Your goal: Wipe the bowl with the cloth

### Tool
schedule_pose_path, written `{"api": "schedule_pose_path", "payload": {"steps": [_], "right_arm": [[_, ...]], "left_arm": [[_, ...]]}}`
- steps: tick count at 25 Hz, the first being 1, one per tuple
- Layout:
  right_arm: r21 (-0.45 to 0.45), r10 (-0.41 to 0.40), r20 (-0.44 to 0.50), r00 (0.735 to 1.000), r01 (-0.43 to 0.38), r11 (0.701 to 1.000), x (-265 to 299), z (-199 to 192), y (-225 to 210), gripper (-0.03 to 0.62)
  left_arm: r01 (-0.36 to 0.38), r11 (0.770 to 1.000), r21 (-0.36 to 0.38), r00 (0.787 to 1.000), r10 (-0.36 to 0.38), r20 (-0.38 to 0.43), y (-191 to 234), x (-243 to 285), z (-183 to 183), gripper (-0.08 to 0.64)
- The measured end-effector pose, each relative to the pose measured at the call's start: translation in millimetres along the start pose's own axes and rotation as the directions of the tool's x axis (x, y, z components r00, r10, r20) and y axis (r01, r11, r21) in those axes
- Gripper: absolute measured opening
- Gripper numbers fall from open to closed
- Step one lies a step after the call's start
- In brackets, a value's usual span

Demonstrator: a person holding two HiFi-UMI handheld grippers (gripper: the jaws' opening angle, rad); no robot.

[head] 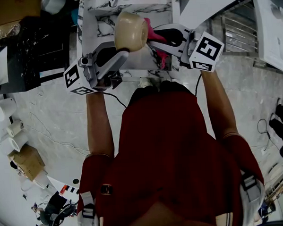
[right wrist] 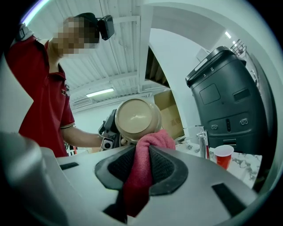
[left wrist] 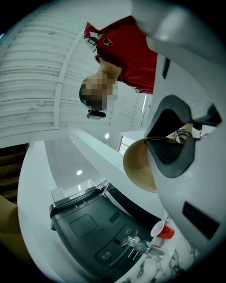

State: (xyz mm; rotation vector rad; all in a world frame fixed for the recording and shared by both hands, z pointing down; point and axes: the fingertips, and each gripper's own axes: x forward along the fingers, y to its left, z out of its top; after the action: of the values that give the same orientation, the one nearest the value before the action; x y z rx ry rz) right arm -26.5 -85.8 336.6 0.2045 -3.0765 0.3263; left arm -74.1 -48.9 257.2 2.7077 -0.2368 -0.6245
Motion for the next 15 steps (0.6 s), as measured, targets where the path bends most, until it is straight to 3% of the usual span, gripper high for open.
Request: {"api": "schedule_pose_path", "payload": {"steps": [8,15], "right_arm": [[-0.033,0.054,-0.047,0.997,-0.055,0.998,7.3,-7.1,19.0,0.089],[-0.059,0.103,-0.070,0.992,-0.107,0.993,9.7,-3.9,34.3,0.089]], "left_arm": [[-0.135,0.989,0.055,0.991,0.134,0.024,21.7,0.8,1.5,0.020],[-0.277,0.955,0.105,0.960,0.280,-0.013,43.6,-2.8,-6.2,0.020]]}}
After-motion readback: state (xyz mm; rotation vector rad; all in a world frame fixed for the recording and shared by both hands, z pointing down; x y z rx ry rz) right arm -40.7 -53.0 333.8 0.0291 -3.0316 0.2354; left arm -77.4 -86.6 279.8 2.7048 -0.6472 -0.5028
